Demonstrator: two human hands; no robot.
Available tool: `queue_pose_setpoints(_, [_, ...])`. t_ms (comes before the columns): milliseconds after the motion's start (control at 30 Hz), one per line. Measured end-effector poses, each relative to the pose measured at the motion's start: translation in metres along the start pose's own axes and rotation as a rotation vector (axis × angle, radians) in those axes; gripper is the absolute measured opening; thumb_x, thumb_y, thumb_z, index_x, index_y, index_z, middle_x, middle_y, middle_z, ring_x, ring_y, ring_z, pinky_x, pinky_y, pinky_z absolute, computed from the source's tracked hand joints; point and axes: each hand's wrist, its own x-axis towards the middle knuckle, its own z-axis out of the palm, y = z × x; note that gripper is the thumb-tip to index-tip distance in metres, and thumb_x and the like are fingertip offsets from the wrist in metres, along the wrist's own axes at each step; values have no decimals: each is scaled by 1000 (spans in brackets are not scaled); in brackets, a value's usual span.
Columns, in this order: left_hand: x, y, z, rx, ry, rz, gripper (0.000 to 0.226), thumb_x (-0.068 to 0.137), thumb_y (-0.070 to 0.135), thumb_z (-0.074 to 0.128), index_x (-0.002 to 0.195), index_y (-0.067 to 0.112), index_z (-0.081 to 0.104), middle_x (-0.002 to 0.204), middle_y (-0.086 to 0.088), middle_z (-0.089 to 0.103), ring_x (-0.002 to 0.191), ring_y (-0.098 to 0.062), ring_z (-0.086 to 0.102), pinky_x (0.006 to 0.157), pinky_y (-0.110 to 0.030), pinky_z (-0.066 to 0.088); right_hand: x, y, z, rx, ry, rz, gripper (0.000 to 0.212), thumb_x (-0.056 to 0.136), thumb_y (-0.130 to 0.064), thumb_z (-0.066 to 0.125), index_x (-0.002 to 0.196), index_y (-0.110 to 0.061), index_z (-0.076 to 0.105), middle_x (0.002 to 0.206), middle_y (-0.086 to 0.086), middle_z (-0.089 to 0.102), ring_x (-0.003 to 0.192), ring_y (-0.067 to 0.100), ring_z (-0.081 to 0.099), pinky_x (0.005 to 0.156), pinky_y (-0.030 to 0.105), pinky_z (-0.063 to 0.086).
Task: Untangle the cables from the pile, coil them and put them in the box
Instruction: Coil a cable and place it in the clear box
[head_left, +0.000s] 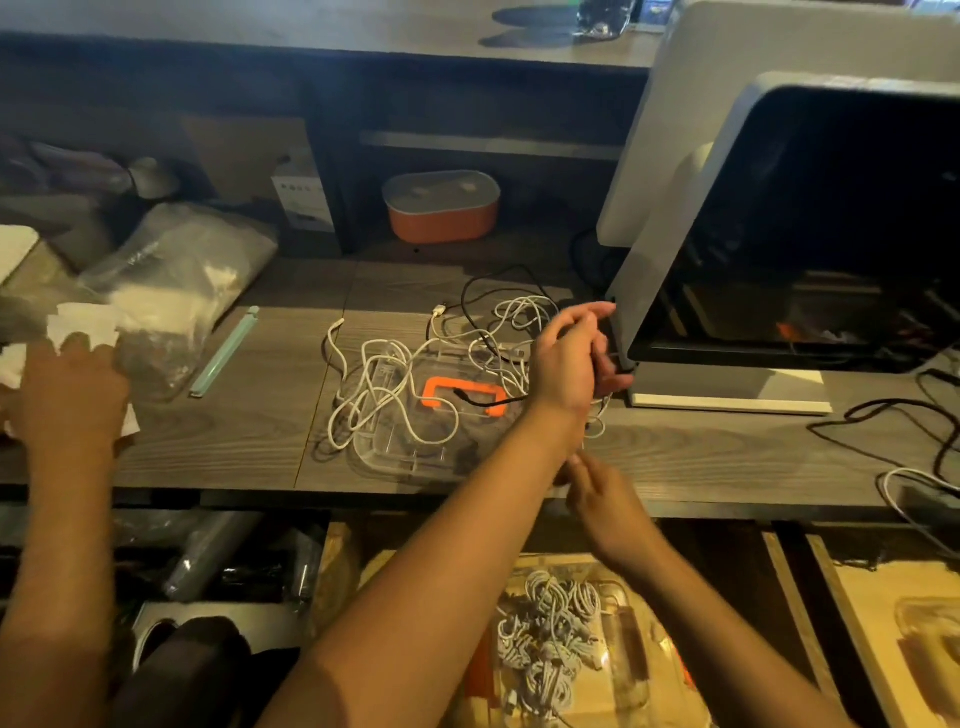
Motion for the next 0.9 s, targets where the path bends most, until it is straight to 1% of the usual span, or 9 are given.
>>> queue_pose_setpoints(67, [11, -6, 1, 364, 159, 222, 23, 100, 15, 39, 102, 14, 61, 69, 4, 49, 48, -1, 40, 45, -15, 33, -10, -10, 2, -54, -63, -44, 33, 102, -33, 30, 94, -19, 60, 88, 2, 63, 79, 14, 58, 70, 32, 46])
queue_pose_setpoints(167, [21, -16, -18, 956, 268, 498, 24, 100, 18, 40, 109, 16, 62, 91, -1, 64, 70, -7, 55, 55, -20, 38, -17, -26, -15, -173, -103, -87, 29, 100, -34, 38, 83, -25, 59, 77, -4, 61, 70, 7, 55, 62, 26, 42])
queue_pose_setpoints(300, [23, -20, -38, 1420, 55, 396, 30, 99, 25, 39, 122, 21, 59, 117, -5, 61, 100, -25, 57, 75, -32, 44, -17, -35, -51, -365, -156, -65, 11, 95, -30, 53, 87, -28, 62, 75, -9, 59, 67, 2, 54, 58, 18, 38])
queue_pose_setpoints(400, [20, -22, -52, 1394, -222, 116, 33, 97, 40, 44, 118, 22, 63, 105, -4, 66, 87, -17, 59, 75, -32, 48, -19, -37, -73, -333, -98, -85, 9, 91, -28, 59, 84, -30, 64, 74, -9, 63, 68, 5, 57, 57, 21, 44])
queue_pose_setpoints(500, [11, -22, -65, 1333, -358, 48, 52, 94, 56, 38, 103, 15, 70, 76, -1, 62, 70, -14, 56, 71, -32, 47, -19, -40, -85, -209, -9, -74, 14, 91, -26, 58, 78, -34, 60, 75, -2, 64, 73, 19, 62, 65, 36, 54])
queue_pose_setpoints(667, [-5, -24, -57, 1414, -553, 52, 61, 86, 66, 41, 130, 26, 53, 125, -4, 59, 113, -22, 52, 90, -34, 40, -9, -45, -100, -218, 110, -99, 18, 92, -24, 55, 78, -34, 57, 77, 0, 62, 71, 18, 56, 61, 30, 44])
queue_pose_setpoints(767, [-7, -28, -54, 1501, -558, -19, 64, 85, 44, 63, 141, 25, 38, 116, 1, 59, 100, -15, 55, 76, -25, 42, -4, -46, -101, -171, 142, -52, 12, 92, -25, 55, 83, -30, 60, 83, 1, 62, 79, 18, 56, 67, 31, 46])
queue_pose_setpoints(833, [-6, -34, -53, 1457, -587, -134, 50, 92, 19, 55, 140, 24, 41, 91, 4, 56, 69, -9, 52, 56, -22, 38, -1, -43, -98, -151, 160, -26, 9, 92, -24, 55, 87, -25, 63, 84, 4, 62, 81, 21, 57, 69, 34, 48])
queue_pose_setpoints(900, [-7, -38, -53, 1365, -615, -217, 45, 95, 9, 46, 138, 23, 45, 92, 2, 53, 64, -8, 48, 55, -22, 40, 0, -38, -96, -123, 198, -12, 10, 92, -23, 56, 92, -21, 66, 85, 8, 63, 82, 26, 58, 72, 43, 51])
